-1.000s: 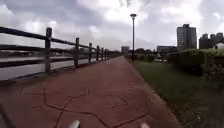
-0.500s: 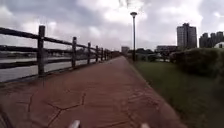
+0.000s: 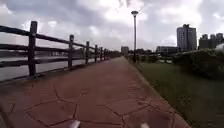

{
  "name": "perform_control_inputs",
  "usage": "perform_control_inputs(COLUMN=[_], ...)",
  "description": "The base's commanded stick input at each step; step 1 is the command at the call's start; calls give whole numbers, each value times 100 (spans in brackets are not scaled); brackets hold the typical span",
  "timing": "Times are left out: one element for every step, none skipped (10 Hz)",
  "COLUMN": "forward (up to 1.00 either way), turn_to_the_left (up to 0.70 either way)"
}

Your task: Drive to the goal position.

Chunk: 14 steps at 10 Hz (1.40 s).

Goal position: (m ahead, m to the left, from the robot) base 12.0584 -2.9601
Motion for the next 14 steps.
perform_control_inputs(forward=[70, 70, 70, 70, 70, 70, 70, 70, 70, 70, 70, 70, 70, 70], turn_to_the_left=[0, 0, 0, 0, 0, 0, 0, 0, 0, 0, 0, 0, 0, 0])
